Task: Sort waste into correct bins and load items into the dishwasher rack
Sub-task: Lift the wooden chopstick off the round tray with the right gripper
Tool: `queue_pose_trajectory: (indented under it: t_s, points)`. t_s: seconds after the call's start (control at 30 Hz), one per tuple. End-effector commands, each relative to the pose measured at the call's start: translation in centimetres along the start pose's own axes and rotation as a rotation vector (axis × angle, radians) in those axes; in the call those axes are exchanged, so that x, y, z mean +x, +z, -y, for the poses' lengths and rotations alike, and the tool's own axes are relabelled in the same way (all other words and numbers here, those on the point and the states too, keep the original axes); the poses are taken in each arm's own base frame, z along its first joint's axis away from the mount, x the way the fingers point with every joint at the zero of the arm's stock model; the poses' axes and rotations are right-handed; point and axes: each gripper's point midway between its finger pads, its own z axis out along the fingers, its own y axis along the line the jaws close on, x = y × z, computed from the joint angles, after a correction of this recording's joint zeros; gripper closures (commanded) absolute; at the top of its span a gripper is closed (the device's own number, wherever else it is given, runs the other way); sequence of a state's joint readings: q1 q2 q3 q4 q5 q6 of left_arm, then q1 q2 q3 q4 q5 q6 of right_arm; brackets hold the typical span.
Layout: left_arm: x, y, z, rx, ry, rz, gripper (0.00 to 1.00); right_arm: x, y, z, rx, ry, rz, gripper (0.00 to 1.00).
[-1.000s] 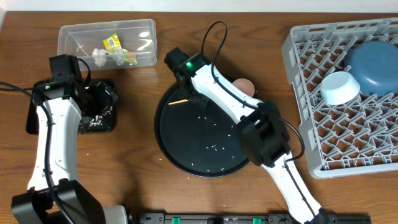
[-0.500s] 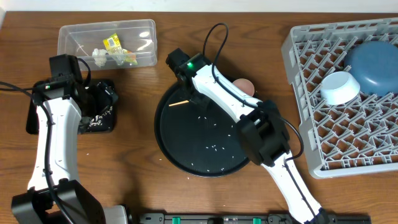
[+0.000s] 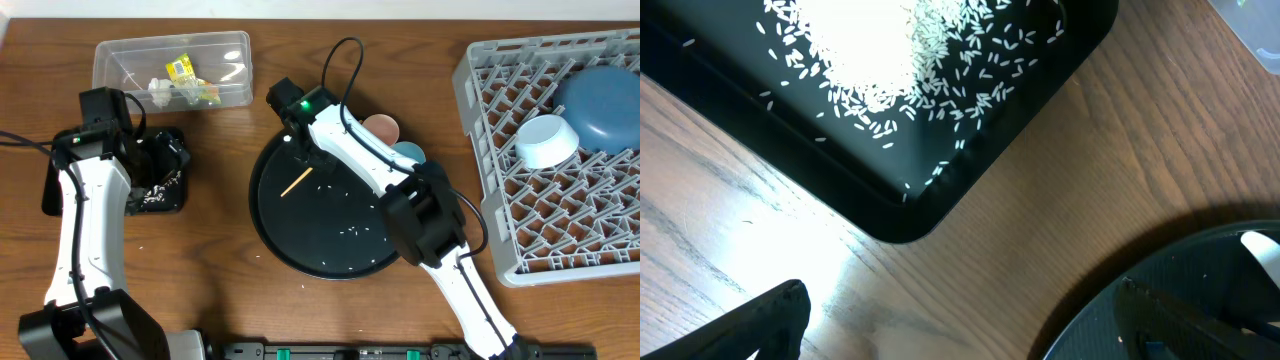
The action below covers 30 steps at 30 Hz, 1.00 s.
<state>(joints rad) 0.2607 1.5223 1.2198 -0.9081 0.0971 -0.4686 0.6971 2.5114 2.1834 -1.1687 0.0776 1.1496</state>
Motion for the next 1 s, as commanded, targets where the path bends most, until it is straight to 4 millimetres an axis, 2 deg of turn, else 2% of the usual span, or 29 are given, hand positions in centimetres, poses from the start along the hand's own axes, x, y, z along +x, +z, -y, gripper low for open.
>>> queue_pose_trajectory:
  t_s: [0.0, 0.07, 0.37, 0.5, 0.8, 0.97]
  points:
    - [-0.3, -0.1, -0.2, -0.011, -0.007, 0.013, 0.02, 0.4, 3.3, 1.8, 0.085, -0.033, -0.034, 0.89]
    - [-0.3, -0.1, -0.2, -0.011, -0.007, 0.013, 0.02, 0.4, 2.8, 1.9, 0.086, -0.042, -0.033, 0.92]
    - [-0.3, -0.1, -0.2, -0.011, -0.007, 0.013, 0.02, -0.5, -1.2, 1.2, 0.028, -0.114, 0.011, 0.92]
    - [-0.3, -0.1, -0.2, -0.011, -0.007, 0.013, 0.02, -0.9, -3.3, 0.8, -0.009, -0.166, 0.032, 0.99]
    - [-0.3, -0.1, -0.2, -0.011, -0.007, 0.013, 0.02, -1.2, -7.9, 0.3, -0.086, -0.259, 0.073, 0.99]
    - [-0.3, -0.1, -0.2, -0.011, -0.007, 0.013, 0.02, -1.4, -10.6, 0.0, -0.14, -0.396, 0.096, 0.99]
